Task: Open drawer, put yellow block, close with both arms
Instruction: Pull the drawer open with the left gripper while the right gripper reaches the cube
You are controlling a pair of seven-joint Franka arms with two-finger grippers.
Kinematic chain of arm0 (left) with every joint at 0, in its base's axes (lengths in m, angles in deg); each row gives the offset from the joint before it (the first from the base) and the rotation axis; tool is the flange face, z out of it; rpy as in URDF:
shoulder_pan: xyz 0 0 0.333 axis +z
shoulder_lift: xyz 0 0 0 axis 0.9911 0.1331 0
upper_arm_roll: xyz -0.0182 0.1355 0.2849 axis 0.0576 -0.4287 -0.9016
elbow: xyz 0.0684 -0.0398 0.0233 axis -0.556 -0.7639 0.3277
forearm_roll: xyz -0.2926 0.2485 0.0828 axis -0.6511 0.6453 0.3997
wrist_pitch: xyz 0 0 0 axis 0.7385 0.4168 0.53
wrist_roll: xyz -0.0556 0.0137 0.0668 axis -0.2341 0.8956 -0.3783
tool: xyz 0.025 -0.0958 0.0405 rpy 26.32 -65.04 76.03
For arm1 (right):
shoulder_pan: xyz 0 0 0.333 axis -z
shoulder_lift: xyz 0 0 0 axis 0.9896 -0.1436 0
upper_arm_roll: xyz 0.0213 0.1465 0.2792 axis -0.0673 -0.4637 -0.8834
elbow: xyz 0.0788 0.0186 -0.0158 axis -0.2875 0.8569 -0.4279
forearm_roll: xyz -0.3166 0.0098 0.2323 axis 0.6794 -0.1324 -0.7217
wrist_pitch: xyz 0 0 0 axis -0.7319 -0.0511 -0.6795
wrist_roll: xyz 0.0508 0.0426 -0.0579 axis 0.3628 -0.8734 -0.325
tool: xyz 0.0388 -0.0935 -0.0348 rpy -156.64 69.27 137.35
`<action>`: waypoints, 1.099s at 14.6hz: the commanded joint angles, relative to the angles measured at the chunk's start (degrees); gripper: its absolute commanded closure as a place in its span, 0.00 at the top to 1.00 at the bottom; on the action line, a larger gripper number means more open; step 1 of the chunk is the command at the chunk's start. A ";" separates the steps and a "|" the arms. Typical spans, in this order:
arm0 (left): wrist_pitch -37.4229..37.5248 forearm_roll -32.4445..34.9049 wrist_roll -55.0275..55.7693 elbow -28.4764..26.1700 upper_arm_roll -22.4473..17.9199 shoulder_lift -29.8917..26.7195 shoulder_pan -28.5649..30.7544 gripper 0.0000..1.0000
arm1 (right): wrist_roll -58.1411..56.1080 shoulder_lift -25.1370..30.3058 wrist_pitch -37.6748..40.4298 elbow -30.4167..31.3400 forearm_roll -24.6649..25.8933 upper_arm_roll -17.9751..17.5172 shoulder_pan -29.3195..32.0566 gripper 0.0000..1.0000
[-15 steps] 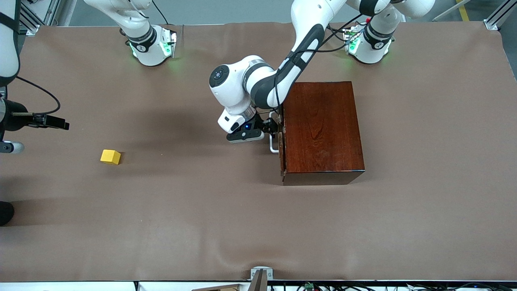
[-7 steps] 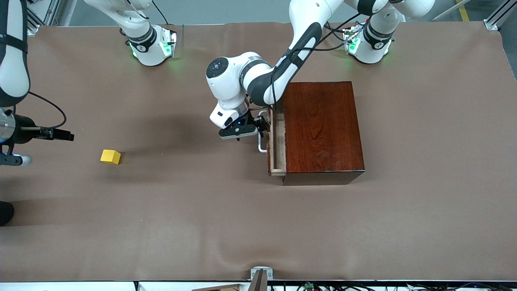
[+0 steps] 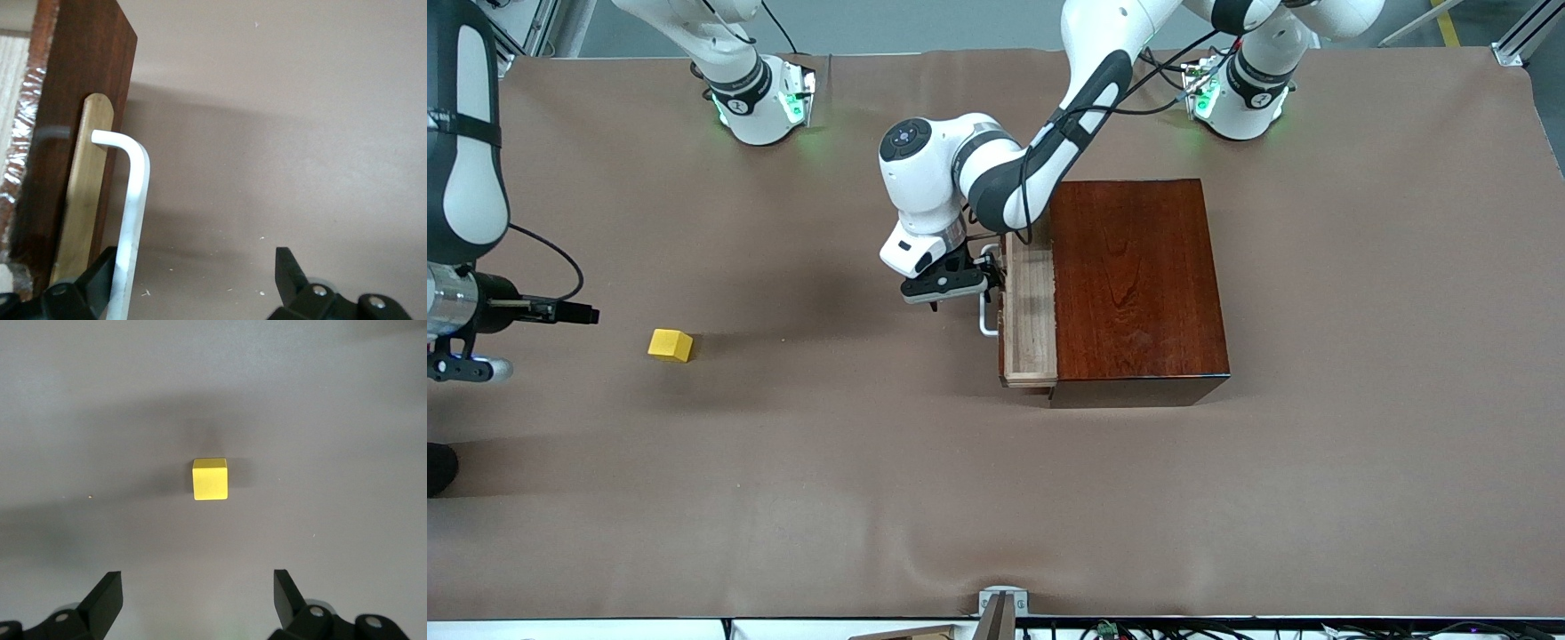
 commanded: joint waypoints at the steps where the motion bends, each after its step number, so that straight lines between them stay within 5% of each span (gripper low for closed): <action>1: -5.28 -1.08 3.14 1.78 0.20 2.09 -0.65 1.00 | 0.32 -1.94 -1.14 -0.70 -0.42 -0.83 1.81 1.00; 8: -10.83 -1.08 6.05 1.43 0.46 2.09 -0.65 1.00 | 0.32 -3.08 -9.04 4.83 -0.42 -0.83 2.24 1.00; 16: -3.03 -0.90 5.43 1.43 0.28 -0.63 -0.30 1.00 | 0.32 -3.87 -21.08 12.47 -0.42 -0.83 2.16 1.00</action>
